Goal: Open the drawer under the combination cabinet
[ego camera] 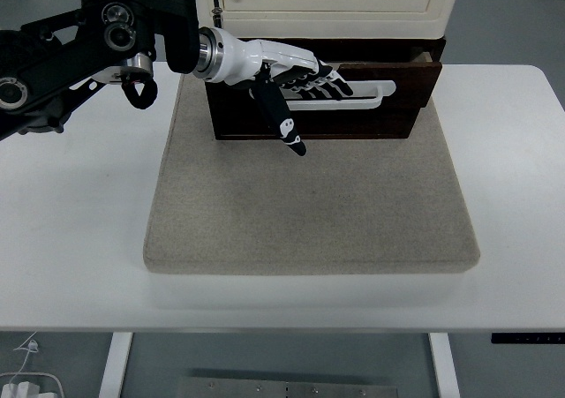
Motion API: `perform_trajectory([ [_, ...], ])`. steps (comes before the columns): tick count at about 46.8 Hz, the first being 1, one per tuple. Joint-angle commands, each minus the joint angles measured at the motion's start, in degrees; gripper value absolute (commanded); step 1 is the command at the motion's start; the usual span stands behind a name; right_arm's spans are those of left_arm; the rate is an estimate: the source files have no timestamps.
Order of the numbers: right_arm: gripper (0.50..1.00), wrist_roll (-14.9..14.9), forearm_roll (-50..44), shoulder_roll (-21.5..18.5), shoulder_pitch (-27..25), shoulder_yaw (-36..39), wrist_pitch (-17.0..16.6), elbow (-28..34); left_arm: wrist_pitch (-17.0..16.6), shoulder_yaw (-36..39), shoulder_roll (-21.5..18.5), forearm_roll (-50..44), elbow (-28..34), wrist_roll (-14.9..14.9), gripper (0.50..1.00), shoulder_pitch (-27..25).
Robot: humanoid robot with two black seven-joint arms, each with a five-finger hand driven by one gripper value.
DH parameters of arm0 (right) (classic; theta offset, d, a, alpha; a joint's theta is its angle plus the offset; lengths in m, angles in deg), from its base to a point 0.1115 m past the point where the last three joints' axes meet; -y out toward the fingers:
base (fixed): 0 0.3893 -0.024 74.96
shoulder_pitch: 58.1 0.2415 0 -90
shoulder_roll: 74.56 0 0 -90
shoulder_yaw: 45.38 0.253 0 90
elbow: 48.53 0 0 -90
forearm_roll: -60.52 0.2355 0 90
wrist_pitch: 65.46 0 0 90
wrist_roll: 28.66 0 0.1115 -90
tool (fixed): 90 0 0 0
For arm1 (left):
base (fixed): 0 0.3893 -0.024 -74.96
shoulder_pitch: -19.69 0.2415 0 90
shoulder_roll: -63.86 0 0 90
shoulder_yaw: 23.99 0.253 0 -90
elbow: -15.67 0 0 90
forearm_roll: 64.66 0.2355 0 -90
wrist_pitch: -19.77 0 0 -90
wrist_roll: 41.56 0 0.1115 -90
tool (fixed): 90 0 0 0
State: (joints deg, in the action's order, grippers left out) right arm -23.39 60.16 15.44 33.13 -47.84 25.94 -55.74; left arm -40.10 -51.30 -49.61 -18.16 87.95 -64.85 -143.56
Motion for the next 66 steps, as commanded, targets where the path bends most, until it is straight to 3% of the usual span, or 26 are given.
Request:
perform_trajectory([
  [1,0.928,0.00,0.00,0.00,0.00,0.00,0.00,0.00,0.19,-0.02,0.00,-0.27,0.05,0.01,1.000,-0.05],
  [34,0.928,0.00,0.00,0.00,0.00,0.00,0.00,0.00,2.12,-0.20,-2.46,-1.50,2.43,0.01,1.000,0.04],
  [66,0.928,0.00,0.00,0.00,0.00,0.00,0.00,0.00,2.91,0.06,-2.46,-2.03,3.39,0.01,1.000,-0.05],
])
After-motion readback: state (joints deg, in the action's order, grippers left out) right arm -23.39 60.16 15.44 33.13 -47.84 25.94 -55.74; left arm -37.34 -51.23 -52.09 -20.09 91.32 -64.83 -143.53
